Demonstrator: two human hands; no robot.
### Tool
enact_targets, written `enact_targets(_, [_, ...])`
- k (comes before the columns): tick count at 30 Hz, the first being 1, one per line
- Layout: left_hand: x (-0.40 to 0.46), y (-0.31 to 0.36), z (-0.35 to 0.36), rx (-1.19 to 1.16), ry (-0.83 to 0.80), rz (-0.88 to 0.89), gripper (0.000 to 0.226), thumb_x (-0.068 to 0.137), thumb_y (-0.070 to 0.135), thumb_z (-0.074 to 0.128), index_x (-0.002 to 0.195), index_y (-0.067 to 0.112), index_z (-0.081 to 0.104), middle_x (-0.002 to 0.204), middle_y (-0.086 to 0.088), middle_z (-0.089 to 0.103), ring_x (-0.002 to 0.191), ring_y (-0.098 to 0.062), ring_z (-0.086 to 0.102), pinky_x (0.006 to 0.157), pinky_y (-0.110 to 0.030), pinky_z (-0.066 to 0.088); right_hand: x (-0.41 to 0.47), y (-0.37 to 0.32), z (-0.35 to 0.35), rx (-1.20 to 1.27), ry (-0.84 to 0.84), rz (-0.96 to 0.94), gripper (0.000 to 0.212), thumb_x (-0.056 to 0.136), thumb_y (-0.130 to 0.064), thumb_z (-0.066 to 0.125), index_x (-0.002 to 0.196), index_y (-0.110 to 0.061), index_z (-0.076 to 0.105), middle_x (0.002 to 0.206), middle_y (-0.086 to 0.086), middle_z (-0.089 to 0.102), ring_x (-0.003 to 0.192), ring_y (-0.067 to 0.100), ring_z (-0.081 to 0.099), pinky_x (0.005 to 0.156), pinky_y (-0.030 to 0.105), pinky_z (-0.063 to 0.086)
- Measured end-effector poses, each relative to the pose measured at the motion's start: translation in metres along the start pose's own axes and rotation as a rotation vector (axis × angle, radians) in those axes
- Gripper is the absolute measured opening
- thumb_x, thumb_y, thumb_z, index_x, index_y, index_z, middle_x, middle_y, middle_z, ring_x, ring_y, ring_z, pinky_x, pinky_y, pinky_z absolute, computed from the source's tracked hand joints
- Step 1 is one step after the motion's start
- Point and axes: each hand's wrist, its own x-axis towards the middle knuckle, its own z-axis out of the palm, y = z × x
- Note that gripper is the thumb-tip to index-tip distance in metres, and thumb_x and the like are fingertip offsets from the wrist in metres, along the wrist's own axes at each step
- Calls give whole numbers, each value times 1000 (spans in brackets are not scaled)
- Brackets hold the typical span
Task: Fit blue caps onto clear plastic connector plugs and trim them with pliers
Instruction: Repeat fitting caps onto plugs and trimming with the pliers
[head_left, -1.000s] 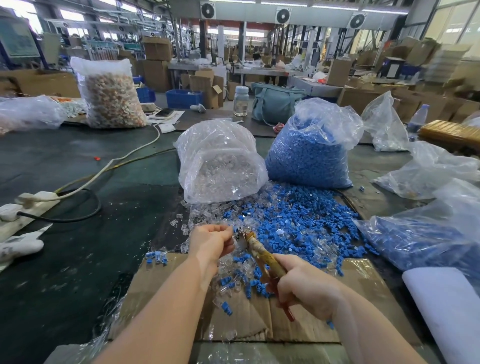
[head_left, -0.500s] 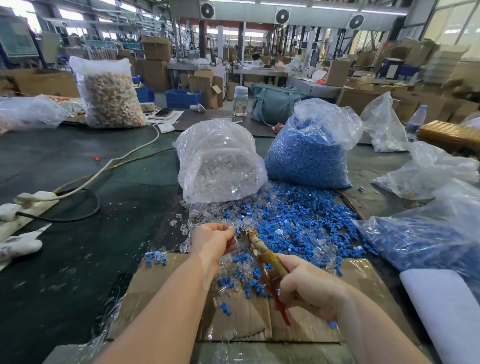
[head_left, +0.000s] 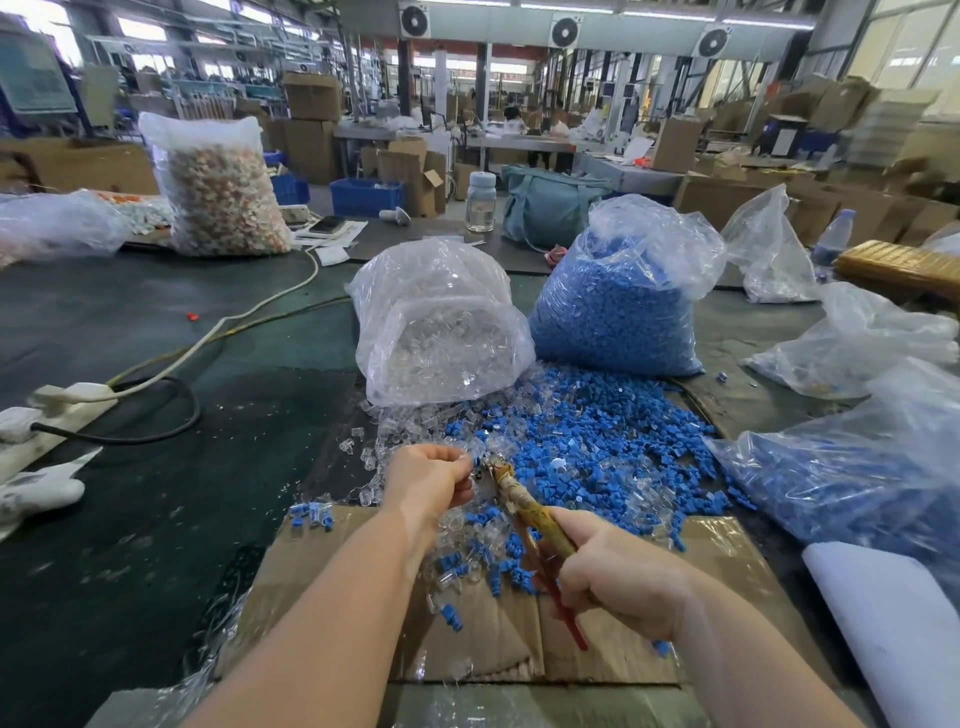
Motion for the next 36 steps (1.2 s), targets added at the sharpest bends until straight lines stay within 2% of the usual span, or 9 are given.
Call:
enact_targets(3, [1,-1,-1,12,-2,4,5,87,-3,59,84,0,62,73,-10,59,58,-14,57,52,-19,54,2,1,2,-47,27,-11,47,72,20,36,113,2,48,83,9,41,76,21,42,65,33,41])
enact_targets(7, [1,-3,0,14,6,18,9,86,-5,58,79,0,61,70,-9,58,56,-15,56,50,-19,53,5,5,4,-67,68,-19,38,70,18,36,102,1,50,82,9,41,74,23,42,60,31,43])
enact_targets(13, [2,-12,0,-14,25,-10,11,86,-4,59,76,1,61,65,-9,58,52,-14,56,47,-18,51,11,9,5,-156,128,-53,46,69,14,39,83,-28,51,85,11,47,73,21,43,53,26,35])
enact_targets(17, [3,-16,0,-96,50,-52,8,86,-3,59,79,1,61,67,-8,58,56,-14,56,48,-19,52,12,11,7,-130,146,-57,46,69,12,44,91,-27,54,88,11,49,76,21,46,62,32,38])
enact_targets(23, [-1,-22,-4,-229,42,-100,8,86,-3,57,91,-3,63,73,-9,60,58,-13,57,49,-18,52,14,14,11,-110,210,-117,73,71,15,52,131,-26,45,105,3,49,71,12,50,55,20,44])
enact_targets(26, [-3,-23,-5,-263,56,-104,9,85,-2,58,93,-2,63,75,-10,61,59,-13,57,50,-18,52,16,16,12,-117,229,-157,75,72,15,54,135,-25,42,106,1,47,63,8,50,48,16,42])
enact_targets(30, [-4,-23,-9,-278,83,-100,9,86,-3,58,93,0,63,76,-10,60,62,-14,57,57,-22,54,18,23,8,-21,210,-137,78,68,17,55,135,-22,44,110,10,49,69,14,54,56,23,46])
enact_targets(34, [-2,-31,-22,39,260,53,11,90,6,56,95,10,66,74,-3,64,55,-13,51,53,-24,45,26,28,2,-58,381,-152,75,72,10,63,138,-19,42,114,9,50,73,10,57,57,23,46])
enact_targets(36, [1,-37,-32,247,375,178,15,91,9,55,98,14,68,71,5,63,48,-10,45,43,-16,38,30,33,-2,-216,522,-147,77,75,-2,70,142,-18,36,121,7,47,102,19,53,81,34,49])
